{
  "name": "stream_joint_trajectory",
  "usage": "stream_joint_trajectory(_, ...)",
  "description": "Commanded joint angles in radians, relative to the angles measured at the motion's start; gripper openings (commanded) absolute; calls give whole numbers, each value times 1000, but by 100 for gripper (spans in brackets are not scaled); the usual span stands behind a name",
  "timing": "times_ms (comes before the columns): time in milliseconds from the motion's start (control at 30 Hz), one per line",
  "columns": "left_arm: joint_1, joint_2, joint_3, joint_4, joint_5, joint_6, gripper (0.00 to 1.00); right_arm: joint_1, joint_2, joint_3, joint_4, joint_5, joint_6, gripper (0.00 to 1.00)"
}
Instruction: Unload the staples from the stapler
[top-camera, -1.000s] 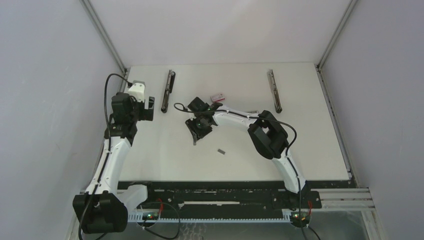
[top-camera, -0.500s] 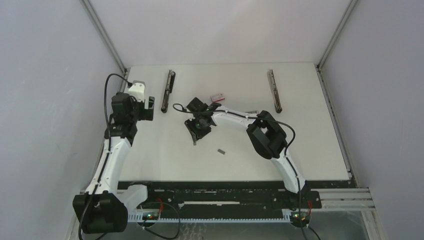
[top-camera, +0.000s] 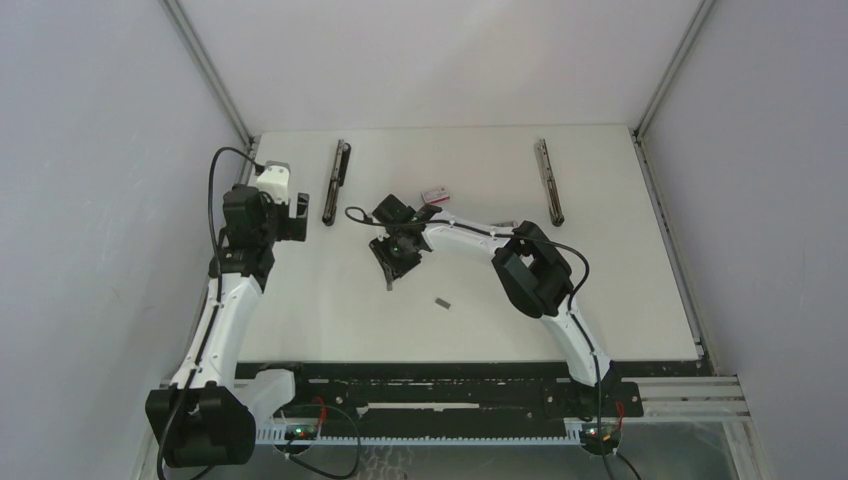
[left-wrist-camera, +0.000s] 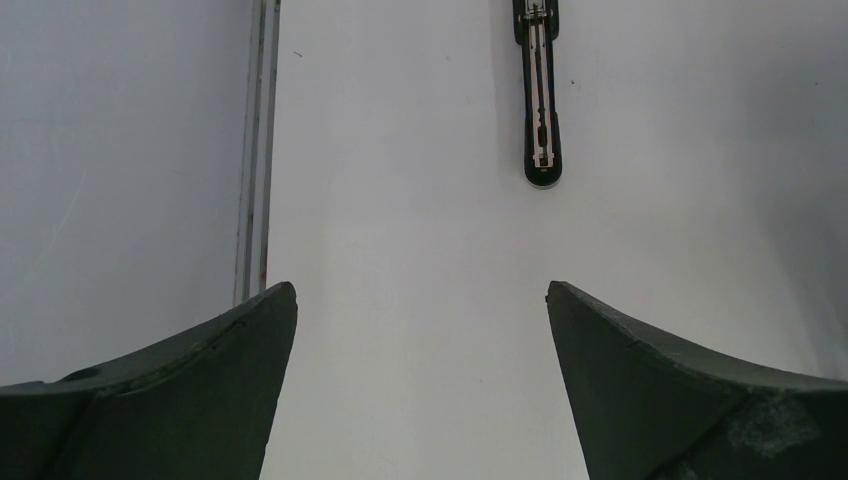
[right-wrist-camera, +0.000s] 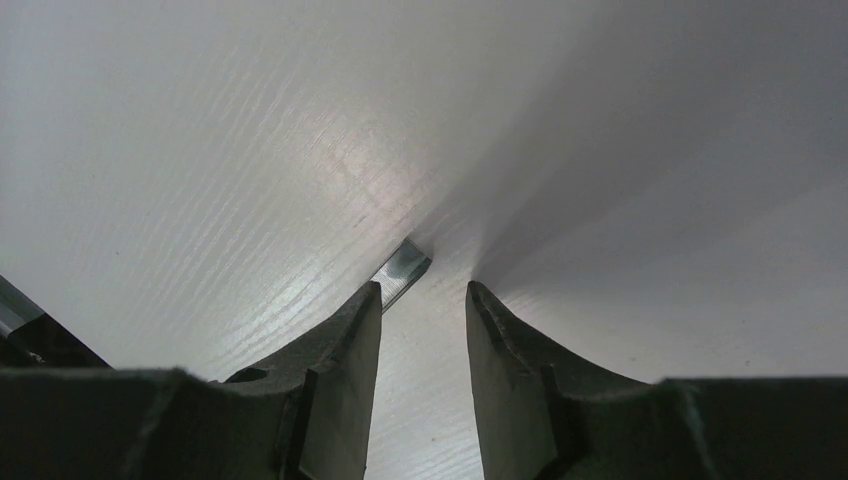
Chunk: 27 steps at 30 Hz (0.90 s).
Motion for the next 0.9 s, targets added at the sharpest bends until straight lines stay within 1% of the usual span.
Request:
stream_joint_trajectory(0, -1, -24, -22, 46, -13, -8, 100, 7, 14, 41, -6, 10, -3, 37)
stream_joint_trajectory(100, -1, -25, -22, 46, -11, -8, 100, 7, 17, 42, -7, 11, -6, 32)
stream_joint_trajectory(400, -1, -26, -26, 49, -10, -10, 100, 7, 26, 52, -16, 21, -14, 31)
stream_joint_trajectory(500, -2, -26, -25, 50, -12, -10, 100, 7, 26, 53, -19, 25, -17, 27)
stream_joint_trajectory(700, -2, -28, -26, 52, -13, -10, 100, 7, 33, 58, -23, 23, -23, 26)
stream_joint_trajectory(867, -1, -29, -30, 57, -14, -10, 100, 7, 38, 72, -32, 26, -28, 20)
